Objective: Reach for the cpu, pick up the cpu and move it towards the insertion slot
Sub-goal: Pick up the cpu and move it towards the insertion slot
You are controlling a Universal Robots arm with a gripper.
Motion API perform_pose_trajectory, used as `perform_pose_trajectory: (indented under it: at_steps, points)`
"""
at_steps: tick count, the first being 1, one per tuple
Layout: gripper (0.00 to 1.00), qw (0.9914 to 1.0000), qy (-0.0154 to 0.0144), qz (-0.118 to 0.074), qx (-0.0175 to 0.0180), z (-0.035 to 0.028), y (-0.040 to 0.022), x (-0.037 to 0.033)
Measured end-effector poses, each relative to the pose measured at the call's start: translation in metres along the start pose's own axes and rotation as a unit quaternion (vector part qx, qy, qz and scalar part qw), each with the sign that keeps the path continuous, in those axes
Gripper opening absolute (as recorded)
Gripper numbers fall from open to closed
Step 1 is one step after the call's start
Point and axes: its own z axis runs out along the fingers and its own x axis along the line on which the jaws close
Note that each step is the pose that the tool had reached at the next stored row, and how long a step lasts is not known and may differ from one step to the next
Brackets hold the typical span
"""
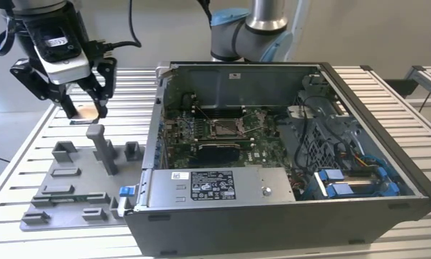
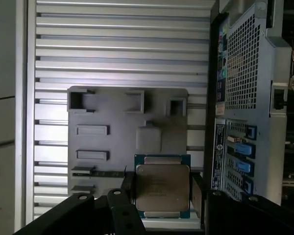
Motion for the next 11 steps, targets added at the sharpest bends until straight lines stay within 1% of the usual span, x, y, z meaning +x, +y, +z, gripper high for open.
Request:
perform_pose_trajectory:
  at_steps: [5, 11]
  points:
    - [0.00, 1.00000, 0.0000, 0.000, 0.0000, 0.0001, -0.0002, -0.0174]
    - [0.00, 1.00000, 0.0000, 0.000, 0.0000, 0.0002, -0.0006, -0.0429]
